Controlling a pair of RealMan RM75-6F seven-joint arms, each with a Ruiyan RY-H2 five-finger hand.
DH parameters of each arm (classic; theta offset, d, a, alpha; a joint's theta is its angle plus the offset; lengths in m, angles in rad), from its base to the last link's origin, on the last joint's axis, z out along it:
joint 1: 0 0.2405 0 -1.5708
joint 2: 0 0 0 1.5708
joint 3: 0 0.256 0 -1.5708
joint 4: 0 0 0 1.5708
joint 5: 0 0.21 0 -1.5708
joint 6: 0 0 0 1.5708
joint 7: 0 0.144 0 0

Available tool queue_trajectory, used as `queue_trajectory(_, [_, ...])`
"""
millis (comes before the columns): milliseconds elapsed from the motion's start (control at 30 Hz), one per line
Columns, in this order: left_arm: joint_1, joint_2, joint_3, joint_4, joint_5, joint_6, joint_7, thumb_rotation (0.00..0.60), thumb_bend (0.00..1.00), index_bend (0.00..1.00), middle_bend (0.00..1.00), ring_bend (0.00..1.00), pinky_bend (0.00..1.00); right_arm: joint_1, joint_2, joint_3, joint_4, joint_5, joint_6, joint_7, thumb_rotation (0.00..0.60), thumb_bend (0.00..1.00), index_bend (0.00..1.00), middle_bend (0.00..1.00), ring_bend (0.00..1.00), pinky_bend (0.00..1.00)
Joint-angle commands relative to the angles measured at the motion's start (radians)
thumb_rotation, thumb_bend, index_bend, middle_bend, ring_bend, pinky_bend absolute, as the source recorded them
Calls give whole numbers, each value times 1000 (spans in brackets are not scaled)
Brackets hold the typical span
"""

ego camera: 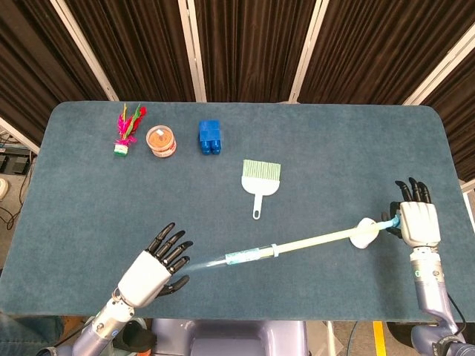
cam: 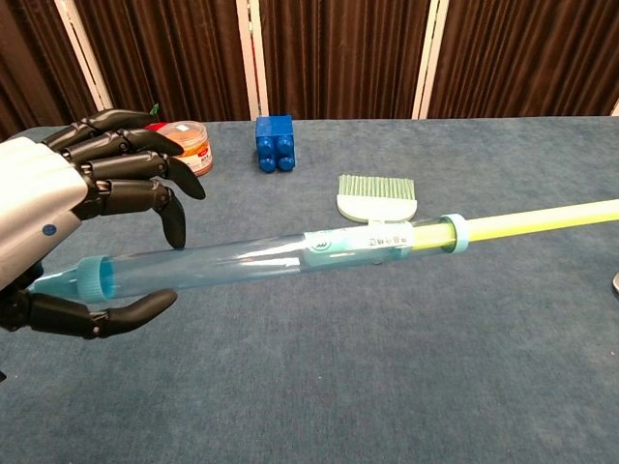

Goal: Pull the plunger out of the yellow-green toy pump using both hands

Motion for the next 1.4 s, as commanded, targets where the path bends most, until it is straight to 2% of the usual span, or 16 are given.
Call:
queue_trajectory(33, [11,12,17,-18,15,7,-2,600,486,682,266,132,59,0,7,-3,-3,-5,0,0,600,482,817,177,5,87])
queue_trajectory(333, [45,40,49,-50,54,36,4,600,486,682,266,132,59,18,21,4,5,3,-20,-24,600,480,817,177,5,87])
queue_trajectory(600, [62,48,51,-53,69,40,4,600,476,682,268,132,59,24,33,10,-3,14,-22,-35,600,479,817,177,5,88])
queue_trajectory(667, [64,47,46,-49,78,43,7,600,453,655,269,134,60,22,34,9,-8,15,-22,-36,600,471,816,177,5,87])
queue_trajectory(733, [61,41,32,-36,82,45,9,600,429,575,266,140,60,21,35,6,-13,12,-16,-38,600,462,797,175,6,87])
queue_trajectory(800, [53,28,13,-17,70,34,-1,600,408,475,262,142,59,19,35,3,-18,6,-9,-39,600,459,741,159,5,87])
queue_trajectory(1000, [16,-27,-67,68,-3,-39,-1,600,330,289,247,143,60,20,29,-5,-30,5,-10,-59,600,426,540,121,1,87])
queue_trajectory(1133, [-13,-55,-108,110,-43,-85,-17,600,270,210,195,133,60,31,12,3,2,23,-28,-71,600,381,239,45,0,87])
queue_trajectory(1200, [-21,-65,-125,127,-60,-92,-29,600,205,137,126,100,59,39,5,8,25,39,-47,-81,600,366,95,13,0,87])
queue_trajectory(1267, [-26,-71,-140,142,-80,-102,-34,600,171,84,101,85,60,47,-1,11,48,48,-63,-90,600,342,22,2,0,87])
queue_trajectory(1400, [-26,-80,-160,165,-115,-106,-43,600,163,52,98,84,60,52,-3,9,73,55,-80,-89,600,255,0,0,0,81])
